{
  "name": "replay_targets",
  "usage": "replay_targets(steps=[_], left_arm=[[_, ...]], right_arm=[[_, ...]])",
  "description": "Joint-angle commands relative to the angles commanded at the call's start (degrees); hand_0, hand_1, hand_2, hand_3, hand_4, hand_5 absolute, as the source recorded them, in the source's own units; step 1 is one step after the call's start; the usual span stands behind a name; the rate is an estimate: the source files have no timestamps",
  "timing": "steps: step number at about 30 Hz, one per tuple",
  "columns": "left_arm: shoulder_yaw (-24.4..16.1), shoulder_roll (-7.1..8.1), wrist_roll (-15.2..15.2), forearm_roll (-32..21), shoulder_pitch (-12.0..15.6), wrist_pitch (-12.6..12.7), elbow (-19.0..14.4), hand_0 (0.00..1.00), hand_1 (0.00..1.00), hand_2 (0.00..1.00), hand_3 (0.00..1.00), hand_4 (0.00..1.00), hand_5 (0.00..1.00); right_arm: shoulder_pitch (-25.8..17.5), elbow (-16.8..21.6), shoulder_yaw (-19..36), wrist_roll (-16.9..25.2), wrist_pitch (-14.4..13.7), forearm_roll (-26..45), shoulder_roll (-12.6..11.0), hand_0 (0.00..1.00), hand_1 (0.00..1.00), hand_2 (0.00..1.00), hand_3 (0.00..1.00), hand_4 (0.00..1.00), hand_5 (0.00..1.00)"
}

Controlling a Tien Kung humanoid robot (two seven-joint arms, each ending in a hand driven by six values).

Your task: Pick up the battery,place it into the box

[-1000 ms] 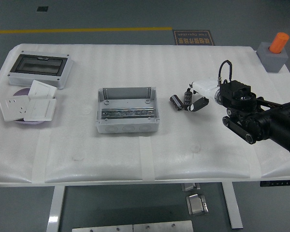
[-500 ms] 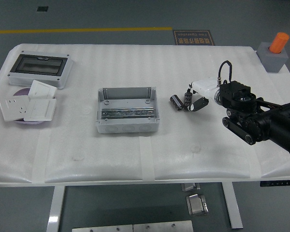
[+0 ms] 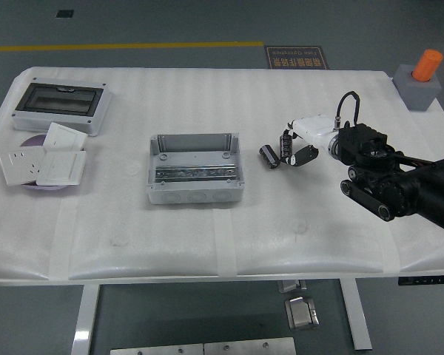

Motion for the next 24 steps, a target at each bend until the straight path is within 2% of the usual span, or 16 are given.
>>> replay_targets(steps=[2, 5, 9, 16, 19, 23, 24], left_arm=[[-0.23, 0.02, 0.06, 0.16, 0.02, -0.01, 0.0, 0.464, 0.583, 0.386, 0.492, 0.456, 0.301], [-0.17, 0.07, 0.08, -0.06, 0.12, 0.01, 0.0, 0.464, 0.583, 0.386, 0.492, 0.456, 0.301], [-0.69, 0.14, 0.3, 0.26, 0.38, -0.03, 0.0, 0.465, 0.583, 0.389, 0.492, 0.453, 0.302], [0.19, 0.12, 0.26, -0.81, 0.51, -0.08, 0.0, 0.464, 0.582, 0.391, 0.492, 0.454, 0.302], [0.77, 0.16, 0.16, -1.44, 0.43, -0.09, 0.0, 0.464, 0.584, 0.39, 0.492, 0.454, 0.303], [0.59, 0.3, 0.27, -1.26, 0.45, -0.15, 0.0, 0.464, 0.584, 0.39, 0.492, 0.454, 0.303], [0.51, 0.34, 0.32, -1.18, 0.48, -0.17, 0.0, 0.464, 0.583, 0.391, 0.492, 0.454, 0.302]], right_arm=[[0.11, 1.9, -1.27, -0.09, -2.15, 2.15, -0.89, 0.787, 0.655, 0.662, 0.697, 0.487, 0.205], [-0.54, 5.73, 1.41, -0.52, -5.4, 3.82, -2.28, 0.787, 0.655, 0.662, 0.697, 0.487, 0.205], [-2.53, 10.9, 6.28, -1.16, -7.03, 2.58, -2.68, 0.785, 0.656, 0.661, 0.698, 0.491, 0.214], [-6.61, 19.76, 15.31, -1.83, -7.56, 0.38, 0.29, 0.784, 0.655, 0.661, 0.699, 0.495, 0.218], [-7.54, 20.82, 17.52, -1.79, -6.92, 0.53, 1.66, 0.786, 0.657, 0.66, 0.699, 0.505, 0.228], [-7.92, 20.18, 17.53, -2.08, -5.25, 0.68, 2.45, 0.786, 0.657, 0.66, 0.699, 0.505, 0.228], [-7.94, 19.89, 17.36, -2.15, -4.87, 0.74, 2.48, 0.796, 0.672, 0.705, 0.753, 0.72, 0.388]])
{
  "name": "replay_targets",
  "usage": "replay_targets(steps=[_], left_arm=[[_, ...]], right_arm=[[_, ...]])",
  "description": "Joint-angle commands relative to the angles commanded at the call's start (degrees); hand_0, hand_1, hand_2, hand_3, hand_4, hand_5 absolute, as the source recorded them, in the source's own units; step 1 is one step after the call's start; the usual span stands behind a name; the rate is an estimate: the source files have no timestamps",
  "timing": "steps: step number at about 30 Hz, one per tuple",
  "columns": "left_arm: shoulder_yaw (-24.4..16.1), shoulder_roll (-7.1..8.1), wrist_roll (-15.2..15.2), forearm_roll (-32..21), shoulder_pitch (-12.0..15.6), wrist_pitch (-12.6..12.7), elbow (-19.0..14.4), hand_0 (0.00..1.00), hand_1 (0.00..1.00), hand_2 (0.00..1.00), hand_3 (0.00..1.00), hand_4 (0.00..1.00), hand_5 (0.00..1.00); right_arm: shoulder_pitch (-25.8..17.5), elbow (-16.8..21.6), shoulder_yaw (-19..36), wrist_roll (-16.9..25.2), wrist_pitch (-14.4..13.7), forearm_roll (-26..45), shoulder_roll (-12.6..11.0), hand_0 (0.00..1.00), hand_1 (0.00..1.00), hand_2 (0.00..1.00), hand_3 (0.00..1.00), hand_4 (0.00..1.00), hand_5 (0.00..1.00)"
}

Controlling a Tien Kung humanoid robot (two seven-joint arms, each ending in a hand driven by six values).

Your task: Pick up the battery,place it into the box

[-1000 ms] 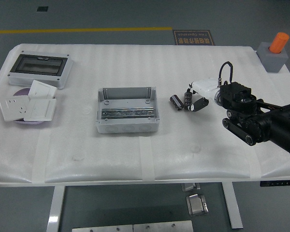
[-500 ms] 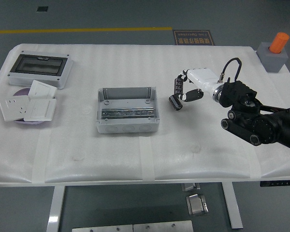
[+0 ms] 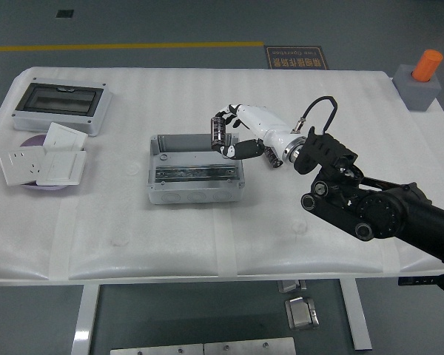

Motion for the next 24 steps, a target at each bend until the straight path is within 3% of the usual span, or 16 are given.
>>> replay_targets(steps=[5, 6, 11, 12, 19, 24], left_arm=[[-0.31, 0.06, 0.22, 0.29, 0.14, -0.11, 0.0, 0.464, 0.583, 0.391, 0.492, 0.454, 0.302], [-0.27, 0.05, 0.23, 0.26, 0.14, -0.13, 0.0, 0.465, 0.583, 0.391, 0.492, 0.454, 0.302], [0.37, 0.01, 0.15, -0.36, 0.1, -0.17, 0.0, 0.465, 0.583, 0.391, 0.492, 0.454, 0.302], [0.38, 0.01, 0.17, -0.37, 0.09, -0.17, 0.0, 0.464, 0.584, 0.391, 0.491, 0.455, 0.302], [0.19, 0.05, 0.28, -0.21, 0.13, -0.25, 0.0, 0.464, 0.583, 0.389, 0.491, 0.455, 0.3], [1.07, -0.03, 0.04, -1.14, -0.04, -0.22, 0.0, 0.464, 0.583, 0.387, 0.49, 0.456, 0.3]], right_arm=[[-0.02, -1.25, -0.72, -0.08, 1.17, 0.19, -0.22, 0.796, 0.672, 0.705, 0.753, 0.72, 0.388], [-0.01, -1.45, -0.8, -0.07, 1.3, 0.19, -0.25, 0.893, 0.773, 0.835, 0.924, 0.883, 0.493], [0.1, -1.91, -1.26, -0.14, 1.85, 0.32, -0.27, 0.893, 0.773, 0.835, 0.924, 0.883, 0.493], [0.12, -1.97, -1.38, -0.17, 1.92, 0.34, -0.27, 0.936, 0.807, 0.869, 0.99, 0.976, 0.561], [0.42, -2.31, -2.83, -0.36, 2.22, 0.59, -0.59, 0.945, 0.813, 0.878, 0.998, 0.998, 0.582], [2.68, -3.24, -6.31, -0.33, 1.93, 0.73, -2.47, 0.947, 0.808, 0.877, 0.998, 0.998, 0.601]])
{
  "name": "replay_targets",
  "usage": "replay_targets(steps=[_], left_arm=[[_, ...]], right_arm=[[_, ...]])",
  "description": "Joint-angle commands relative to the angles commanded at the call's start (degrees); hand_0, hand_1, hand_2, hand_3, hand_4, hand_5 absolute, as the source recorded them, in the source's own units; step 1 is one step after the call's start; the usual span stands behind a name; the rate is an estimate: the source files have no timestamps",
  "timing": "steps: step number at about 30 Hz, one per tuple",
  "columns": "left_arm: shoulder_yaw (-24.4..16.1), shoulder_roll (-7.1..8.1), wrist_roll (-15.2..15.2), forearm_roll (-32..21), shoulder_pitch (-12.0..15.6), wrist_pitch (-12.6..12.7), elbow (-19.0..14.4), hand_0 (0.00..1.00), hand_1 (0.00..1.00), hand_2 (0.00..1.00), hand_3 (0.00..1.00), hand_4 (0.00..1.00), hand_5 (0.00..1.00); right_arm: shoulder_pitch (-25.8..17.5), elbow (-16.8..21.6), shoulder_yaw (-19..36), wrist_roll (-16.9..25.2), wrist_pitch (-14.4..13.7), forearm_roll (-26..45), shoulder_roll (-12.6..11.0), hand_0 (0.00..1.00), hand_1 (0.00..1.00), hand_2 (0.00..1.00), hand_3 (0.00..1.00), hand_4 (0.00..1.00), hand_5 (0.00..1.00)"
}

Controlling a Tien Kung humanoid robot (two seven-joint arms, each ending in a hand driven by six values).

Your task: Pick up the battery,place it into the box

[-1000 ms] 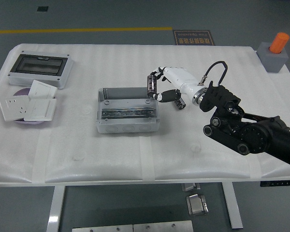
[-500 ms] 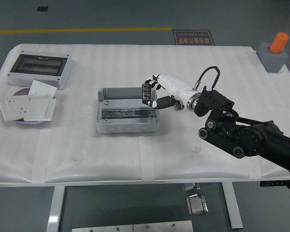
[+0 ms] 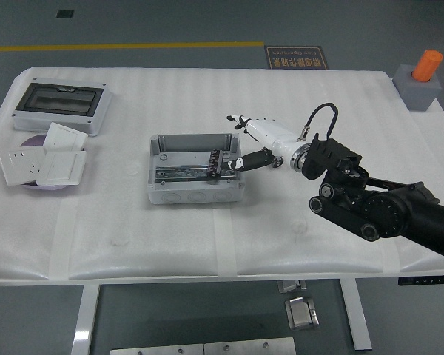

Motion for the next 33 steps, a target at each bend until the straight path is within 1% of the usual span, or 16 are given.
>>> replay_targets(steps=[4, 7, 9, 10, 11, 12, 17, 18, 20, 23, 24, 26, 29, 30, 33], left_arm=[[0.34, 0.05, -0.13, -0.4, -0.15, 0.03, 0.0, 0.464, 0.583, 0.387, 0.49, 0.456, 0.3], [0.27, 0.09, -0.1, -0.38, -0.14, 0.04, 0.0, 0.464, 0.582, 0.387, 0.49, 0.456, 0.298], [0.04, 0.09, -0.04, -0.16, -0.16, 0.03, 0.0, 0.464, 0.582, 0.387, 0.49, 0.456, 0.298], [0.11, 0.09, -0.05, -0.22, -0.18, 0.03, 0.0, 0.464, 0.582, 0.387, 0.49, 0.456, 0.298], [0.2, 0.08, -0.07, -0.3, -0.22, 0.03, 0.0, 0.464, 0.582, 0.387, 0.49, 0.456, 0.298], [0.4, 0.07, -0.13, -0.48, -0.26, 0.04, 0.0, 0.464, 0.581, 0.387, 0.489, 0.456, 0.297], [0.85, 0.04, -0.26, -0.88, -0.37, 0.05, 0.0, 0.464, 0.581, 0.387, 0.489, 0.456, 0.297], [0.83, 0.03, -0.25, -0.84, -0.37, 0.05, 0.0, 0.464, 0.582, 0.387, 0.488, 0.456, 0.296], [0.87, 0.02, -0.27, -0.85, -0.36, 0.05, 0.0, 0.464, 0.582, 0.387, 0.488, 0.456, 0.296], [0.83, 0.04, -0.27, -0.77, -0.38, 0.04, 0.0, 0.464, 0.582, 0.387, 0.488, 0.456, 0.296], [0.94, 0.06, -0.31, -0.88, -0.4, 0.05, 0.0, 0.464, 0.582, 0.386, 0.488, 0.456, 0.296], [0.89, 0.08, -0.32, -0.82, -0.44, 0.05, 0.0, 0.464, 0.582, 0.386, 0.488, 0.456, 0.296], [1.02, 0.08, -0.34, -0.88, -0.45, 0.04, 0.0, 0.464, 0.582, 0.386, 0.488, 0.456, 0.296], [1.13, 0.08, -0.37, -0.95, -0.46, 0.04, 0.0, 0.464, 0.581, 0.385, 0.488, 0.456, 0.296], [1.33, 0.13, -0.43, -1.06, -0.54, 0.03, 0.0, 0.464, 0.581, 0.385, 0.488, 0.456, 0.296]], right_arm=[[3.3, -2.67, -4.59, -0.02, 0.22, -0.96, -1.81, 0.947, 0.808, 0.877, 0.998, 0.998, 0.601], [5.47, -5.24, -8.51, 0.13, 0.37, -2.4, -2.6, 0.941, 0.799, 0.869, 0.998, 0.998, 0.611], [6.8, -7.13, -10.99, 0.43, 1.73, -4.61, -2.53, 0.941, 0.799, 0.869, 0.998, 0.998, 0.611], [7.28, -7.92, -11.49, 0.67, 2.9, -5.99, -2.38, 0.941, 0.799, 0.869, 0.998, 0.998, 0.611], [7.64, -8.57, -11.24, 1.02, 3.98, -7.33, -2.14, 0.941, 0.799, 0.869, 0.998, 0.998, 0.611], [8.0, -9.25, -10.57, 1.54, 5.31, -9.06, -1.8, 0.919, 0.762, 0.831, 0.953, 0.998, 0.6], [8.83, -10.95, -7.14, 4.01, 11.22, -17.25, -0.2, 0.919, 0.762, 0.831, 0.953, 0.998, 0.6], [8.93, -11.11, -6.62, 4.4, 12.22, -18.88, 0.1, 0.892, 0.735, 0.801, 0.893, 0.902, 0.509], [9.06, -11.44, -5.55, 5.23, 13.8, -22.04, 0.71, 0.892, 0.735, 0.801, 0.893, 0.902, 0.509], [9.06, -11.86, -4.08, 6.3, 15.57, -26.15, 1.41, 0.892, 0.735, 0.801, 0.893, 0.902, 0.509], [8.99, -12.0, -3.49, 6.72, 16.17, -27.48, 1.61, 0.88, 0.729, 0.785, 0.857, 0.8, 0.396], [8.75, -12.33, -2.35, 7.54, 17.31, -30.53, 1.97, 0.88, 0.729, 0.785, 0.857, 0.8, 0.396], [8.49, -12.86, -1.2, 8.32, 18.13, -34.16, 2.22, 0.88, 0.729, 0.785, 0.857, 0.8, 0.396], [8.4, -13.07, -0.83, 8.53, 18.3, -35.38, 2.25, 0.878, 0.719, 0.774, 0.829, 0.751, 0.35], [8.05, -13.69, -0.01, 8.92, 18.58, -37.8, 2.32, 0.878, 0.719, 0.774, 0.829, 0.751, 0.35]])
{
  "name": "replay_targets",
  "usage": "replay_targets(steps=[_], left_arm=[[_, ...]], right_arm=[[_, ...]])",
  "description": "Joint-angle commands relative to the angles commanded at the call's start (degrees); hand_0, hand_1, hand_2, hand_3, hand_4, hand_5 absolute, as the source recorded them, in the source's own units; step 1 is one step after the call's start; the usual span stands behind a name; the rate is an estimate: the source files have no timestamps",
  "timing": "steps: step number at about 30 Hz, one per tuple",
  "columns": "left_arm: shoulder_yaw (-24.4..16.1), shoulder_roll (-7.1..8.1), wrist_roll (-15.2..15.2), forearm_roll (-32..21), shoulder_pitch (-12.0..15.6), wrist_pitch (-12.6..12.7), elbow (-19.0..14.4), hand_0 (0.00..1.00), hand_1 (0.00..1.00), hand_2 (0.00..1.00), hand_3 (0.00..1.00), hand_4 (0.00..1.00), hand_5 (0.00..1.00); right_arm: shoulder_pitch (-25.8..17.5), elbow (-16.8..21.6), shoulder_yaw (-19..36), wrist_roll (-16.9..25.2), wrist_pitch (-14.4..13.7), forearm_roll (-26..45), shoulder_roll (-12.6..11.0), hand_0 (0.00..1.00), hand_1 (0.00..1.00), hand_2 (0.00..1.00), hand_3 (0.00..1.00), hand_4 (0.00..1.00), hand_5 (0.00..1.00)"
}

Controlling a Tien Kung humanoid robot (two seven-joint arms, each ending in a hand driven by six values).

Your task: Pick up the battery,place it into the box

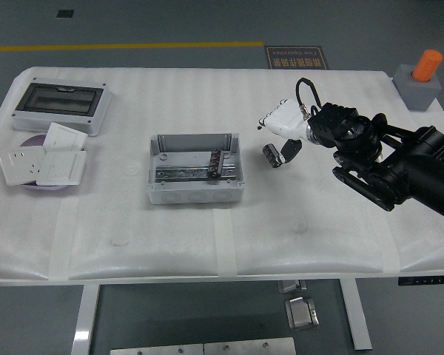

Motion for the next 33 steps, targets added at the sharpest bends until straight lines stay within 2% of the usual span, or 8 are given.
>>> replay_targets(steps=[8, 20, 33], left_arm=[[0.17, 0.14, -0.03, 0.15, -0.2, -0.09, 0.0, 0.464, 0.582, 0.386, 0.488, 0.456, 0.295], [0.3, 0.07, -0.1, 0.41, -0.48, -0.18, 0.0, 0.464, 0.58, 0.384, 0.487, 0.456, 0.296], [0.26, -0.01, -0.1, 1.38, -0.77, -0.37, 0.0, 0.464, 0.581, 0.377, 0.482, 0.449, 0.301]], right_arm=[[-1.46, -1.59, 1.53, 0.87, 0.98, -2.01, 0.71, 0.872, 0.718, 0.77, 0.823, 0.731, 0.335], [-1.47, -1.89, 0.3, 0.85, 2.27, 1.7, 0.91, 0.869, 0.712, 0.765, 0.811, 0.717, 0.325], [-2.28, -3.57, -0.32, -0.35, 0.51, 5.15, 1.35, 0.883, 0.726, 0.778, 0.863, 0.758, 0.331]])
